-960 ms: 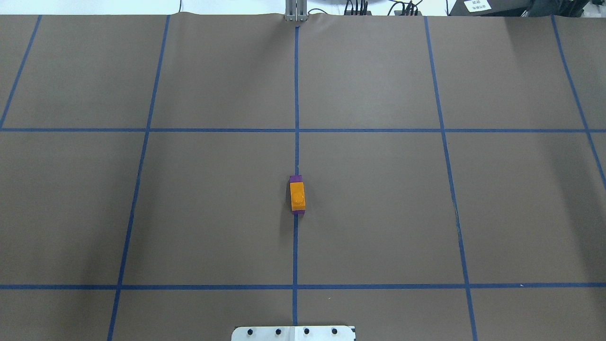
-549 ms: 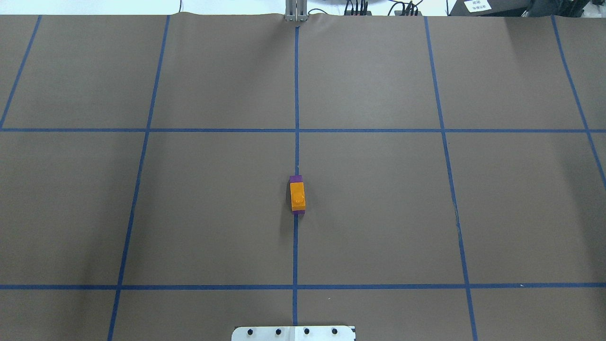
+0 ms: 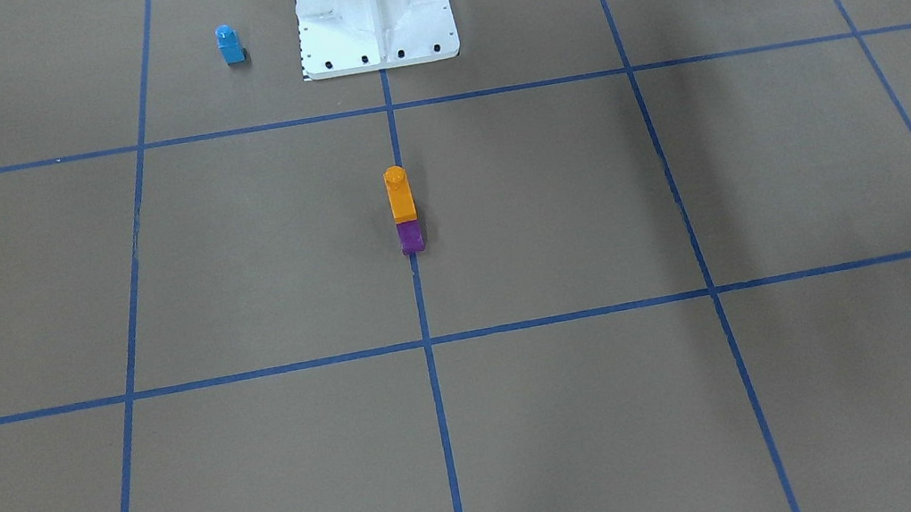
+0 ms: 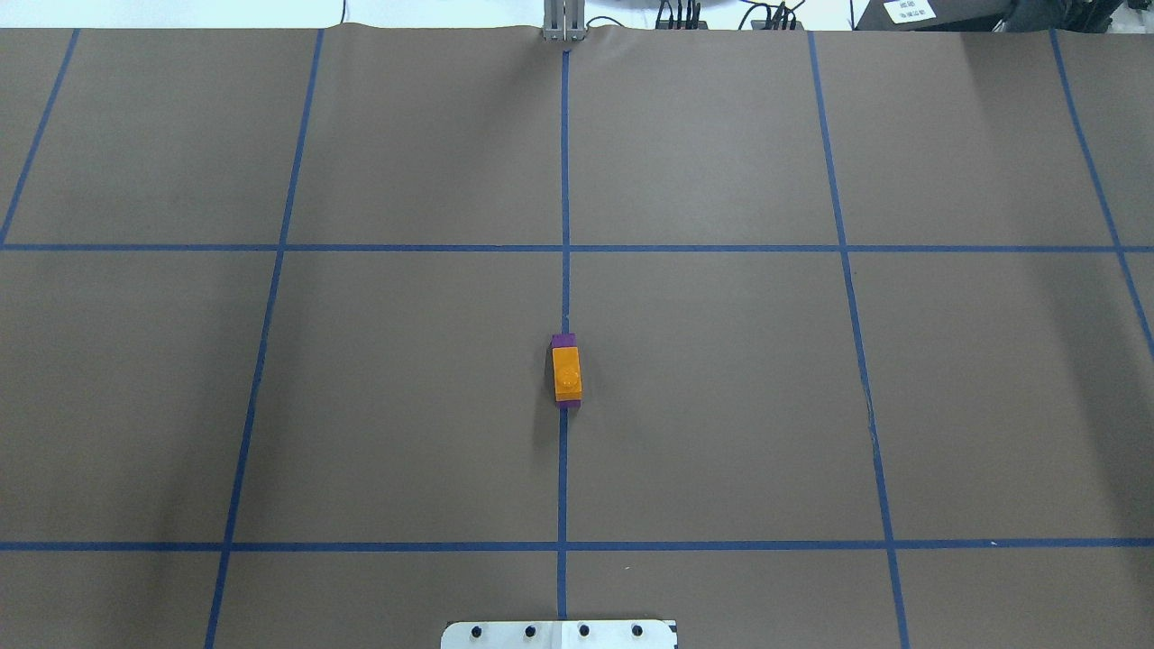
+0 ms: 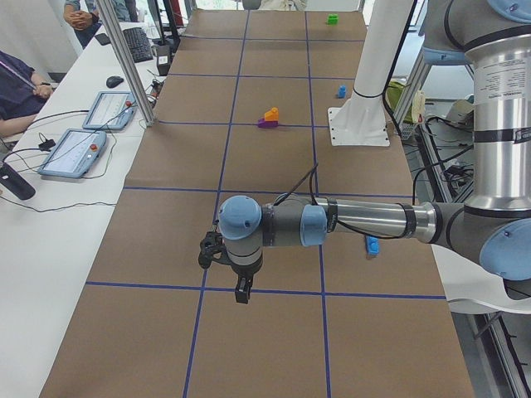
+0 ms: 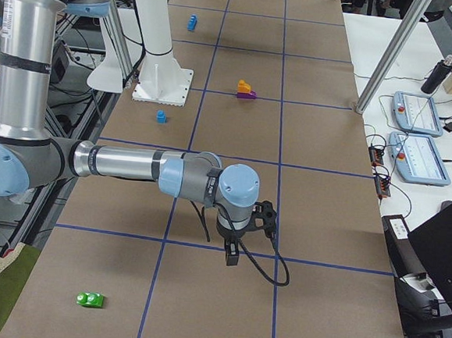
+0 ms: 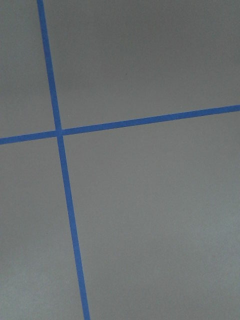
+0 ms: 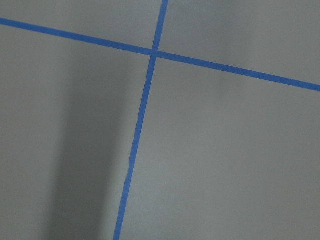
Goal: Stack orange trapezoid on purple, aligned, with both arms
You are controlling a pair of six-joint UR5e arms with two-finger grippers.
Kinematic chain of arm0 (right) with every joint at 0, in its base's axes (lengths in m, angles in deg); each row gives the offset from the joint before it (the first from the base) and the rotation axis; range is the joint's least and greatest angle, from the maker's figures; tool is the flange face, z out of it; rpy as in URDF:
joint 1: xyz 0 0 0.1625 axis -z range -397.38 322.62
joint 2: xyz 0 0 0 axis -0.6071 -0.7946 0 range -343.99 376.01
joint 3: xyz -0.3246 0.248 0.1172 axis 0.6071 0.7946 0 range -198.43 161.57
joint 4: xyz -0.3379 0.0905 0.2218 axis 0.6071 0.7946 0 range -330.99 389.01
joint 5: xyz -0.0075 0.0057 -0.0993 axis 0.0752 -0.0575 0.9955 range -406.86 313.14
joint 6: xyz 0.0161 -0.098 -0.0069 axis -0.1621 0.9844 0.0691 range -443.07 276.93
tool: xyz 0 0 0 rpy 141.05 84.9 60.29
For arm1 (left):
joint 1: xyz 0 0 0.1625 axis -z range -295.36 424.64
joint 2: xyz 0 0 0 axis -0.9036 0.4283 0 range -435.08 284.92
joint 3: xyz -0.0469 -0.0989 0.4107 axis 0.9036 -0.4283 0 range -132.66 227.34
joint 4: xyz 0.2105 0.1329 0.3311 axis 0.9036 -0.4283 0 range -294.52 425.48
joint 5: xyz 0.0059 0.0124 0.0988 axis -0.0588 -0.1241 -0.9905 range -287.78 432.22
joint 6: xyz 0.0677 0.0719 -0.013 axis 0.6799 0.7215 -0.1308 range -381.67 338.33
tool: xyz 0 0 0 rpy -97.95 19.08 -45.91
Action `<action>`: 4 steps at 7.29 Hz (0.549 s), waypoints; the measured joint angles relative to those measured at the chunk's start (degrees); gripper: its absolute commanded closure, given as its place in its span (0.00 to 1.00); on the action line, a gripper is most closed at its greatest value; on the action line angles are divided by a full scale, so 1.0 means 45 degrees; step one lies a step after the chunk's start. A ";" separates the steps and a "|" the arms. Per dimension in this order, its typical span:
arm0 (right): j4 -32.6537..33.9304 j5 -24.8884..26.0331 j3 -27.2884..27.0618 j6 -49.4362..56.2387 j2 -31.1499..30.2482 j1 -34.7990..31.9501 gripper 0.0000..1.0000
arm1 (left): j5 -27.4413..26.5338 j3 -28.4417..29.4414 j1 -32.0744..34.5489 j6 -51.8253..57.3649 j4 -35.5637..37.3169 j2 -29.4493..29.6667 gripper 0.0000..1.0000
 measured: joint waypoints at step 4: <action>-0.0178 0.0054 -0.0389 -0.1591 0.0088 0.0875 0.00 | -0.1232 -0.0007 -0.0689 -0.0122 -0.0704 -0.0030 0.00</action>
